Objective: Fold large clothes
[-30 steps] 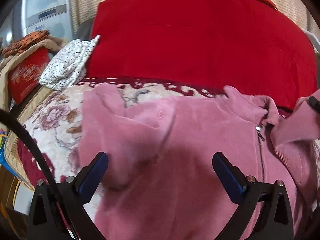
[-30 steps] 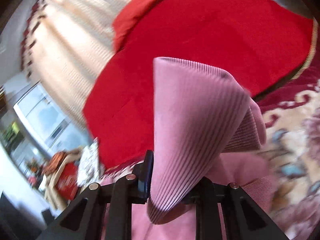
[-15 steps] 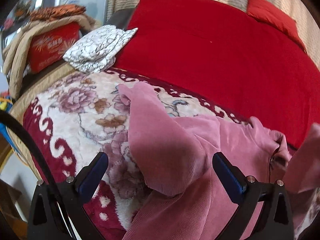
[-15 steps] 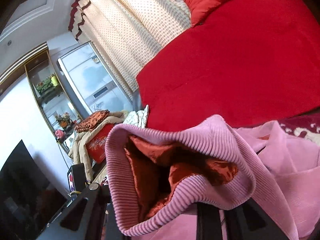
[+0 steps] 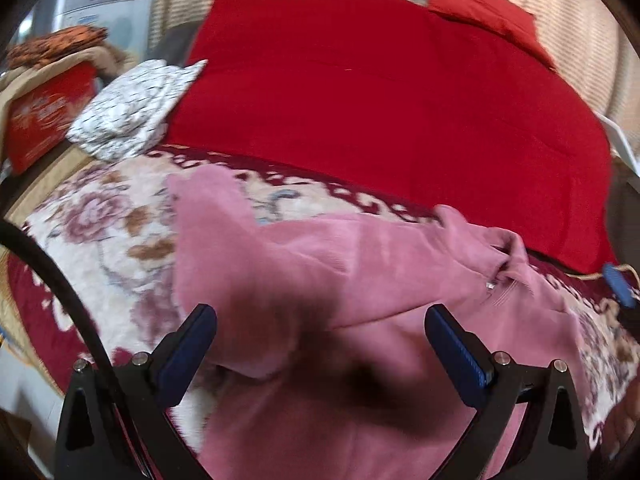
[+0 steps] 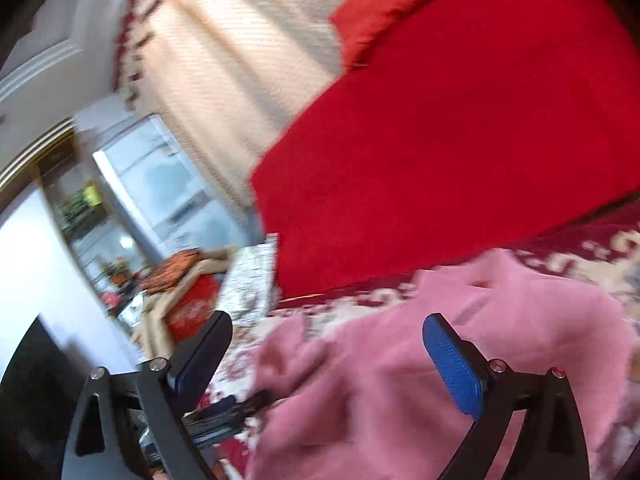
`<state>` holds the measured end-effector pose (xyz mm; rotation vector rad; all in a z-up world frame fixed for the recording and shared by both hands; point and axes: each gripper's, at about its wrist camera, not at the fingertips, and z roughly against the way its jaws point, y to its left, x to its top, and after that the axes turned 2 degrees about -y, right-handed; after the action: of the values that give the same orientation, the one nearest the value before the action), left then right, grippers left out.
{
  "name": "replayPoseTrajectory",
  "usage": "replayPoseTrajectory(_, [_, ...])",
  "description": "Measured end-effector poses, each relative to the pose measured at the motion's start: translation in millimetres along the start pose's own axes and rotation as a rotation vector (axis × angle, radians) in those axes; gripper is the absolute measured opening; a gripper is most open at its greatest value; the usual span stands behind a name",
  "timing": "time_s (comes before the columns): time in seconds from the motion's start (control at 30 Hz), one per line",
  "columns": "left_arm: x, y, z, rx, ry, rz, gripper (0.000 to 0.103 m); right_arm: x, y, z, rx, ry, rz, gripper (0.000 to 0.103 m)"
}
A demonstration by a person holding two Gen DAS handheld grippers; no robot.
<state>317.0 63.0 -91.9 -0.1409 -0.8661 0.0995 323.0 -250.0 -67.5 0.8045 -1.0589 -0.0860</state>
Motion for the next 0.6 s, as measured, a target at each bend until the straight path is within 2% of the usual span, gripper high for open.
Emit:
replayPoseTrajectory(0.07, [-2, -7, -2, -0.045, 0.02, -0.023, 0.103, 3, -23, 8, -0.067, 0.014, -0.045, 0.093])
replayPoseTrajectory(0.1, [-4, -12, -7, -0.077, 0.055, -0.036, 0.103, 4, -32, 12, -0.103, 0.025, -0.064, 0.09])
replayPoseTrajectory(0.13, [-5, -15, -13, -0.101, 0.089, -0.043, 0.103, 5, -40, 13, -0.136, 0.043, -0.078, 0.083])
replayPoseTrajectory(0.2, [-11, -21, -24, -0.139, 0.161, -0.058, 0.103, 6, -55, 12, -0.192, 0.088, -0.1, 0.08])
replayPoseTrajectory(0.33, [-19, -19, -39, -0.133, 0.254, -0.06, 0.103, 0, -69, 3, -0.26, 0.199, -0.097, 0.076])
replayPoseTrajectory(0.47, [-25, -6, -47, -0.13, 0.313, -0.015, 0.101, -24, -66, -19, -0.277, 0.395, -0.008, 0.076])
replayPoseTrajectory(0.53, [-26, 1, -50, -0.128, 0.327, -0.01, 0.091, -47, -61, -37, -0.253, 0.571, 0.061, 0.075])
replayPoseTrajectory(0.6, [-28, 7, -47, -0.136, 0.336, -0.017, 0.083, -60, -49, -40, -0.282, 0.593, 0.191, 0.076])
